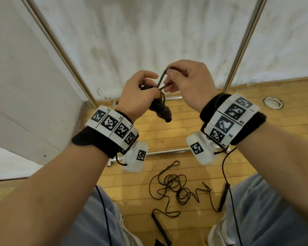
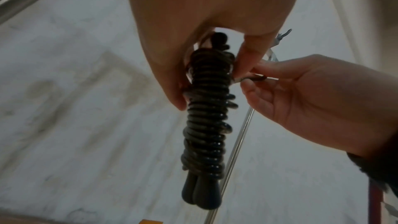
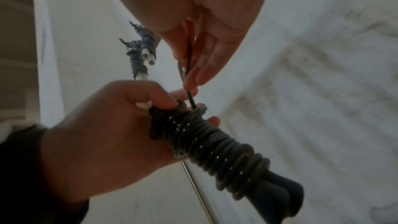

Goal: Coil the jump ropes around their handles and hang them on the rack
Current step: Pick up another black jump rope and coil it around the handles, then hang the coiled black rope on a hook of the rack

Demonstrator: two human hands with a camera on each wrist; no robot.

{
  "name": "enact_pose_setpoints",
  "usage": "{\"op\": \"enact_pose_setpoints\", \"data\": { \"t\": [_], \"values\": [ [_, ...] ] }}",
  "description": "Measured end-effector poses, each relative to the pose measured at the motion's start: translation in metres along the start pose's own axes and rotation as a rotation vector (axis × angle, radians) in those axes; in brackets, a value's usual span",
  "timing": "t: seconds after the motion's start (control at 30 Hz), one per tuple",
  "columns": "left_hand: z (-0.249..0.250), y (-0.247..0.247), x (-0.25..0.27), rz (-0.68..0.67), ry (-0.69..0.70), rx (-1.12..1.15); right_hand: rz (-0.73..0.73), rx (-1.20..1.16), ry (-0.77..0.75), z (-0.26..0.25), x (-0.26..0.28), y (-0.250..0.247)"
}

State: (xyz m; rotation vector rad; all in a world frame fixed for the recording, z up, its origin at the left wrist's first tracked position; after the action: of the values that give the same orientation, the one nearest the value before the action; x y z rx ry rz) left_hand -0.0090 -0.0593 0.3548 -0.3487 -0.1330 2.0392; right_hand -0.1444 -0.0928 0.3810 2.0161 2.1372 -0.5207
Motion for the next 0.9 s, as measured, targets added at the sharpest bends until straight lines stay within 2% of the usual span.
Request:
{"op": "enact_pose_setpoints", "data": {
  "t": [0.1, 0.23, 0.4, 0.53, 0.73, 0.9],
  "values": [
    [0.037, -0.008, -0.001, 0.084, 0.124, -0.067, 0.065, -0.039, -0.048, -0.034, -0.006, -0.010],
    [0.105, -0.016, -0.003, 0.116, 0.309, -0.127, 0.154, -0.108, -0.126, -0.091, -0.023, -0.029],
    [0.191, -0.032, -0.010, 0.244, 0.482, -0.158, 0.153, -0.051, -0.226, -0.158, -0.039, -0.041],
    [0.249, -0.044, -0.021, 0.287, 0.522, -0.091, 0.200, -0.082, -0.267, -0.204, -0.057, -0.055],
    [0.313, -0.043, -0.050, 0.271, 0.516, -0.018, 0.267, -0.045, -0.344, -0.261, -0.097, -0.068],
    [0.353, -0.044, -0.080, 0.360, 0.576, 0.017, 0.321, -0.112, -0.330, -0.290, -0.138, -0.080]
  ]
}}
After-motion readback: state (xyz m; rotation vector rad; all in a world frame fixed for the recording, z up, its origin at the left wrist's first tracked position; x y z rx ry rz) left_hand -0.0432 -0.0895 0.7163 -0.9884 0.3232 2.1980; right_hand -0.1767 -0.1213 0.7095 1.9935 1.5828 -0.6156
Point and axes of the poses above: each hand's wrist, its own x-axis away from the middle knuckle, its own y-axis out of the palm, z = x × y, the point moved 7 cm from there along -x, towards the middle knuckle, and after that the axes turned 13 degrees about z, right-handed, at the moved point
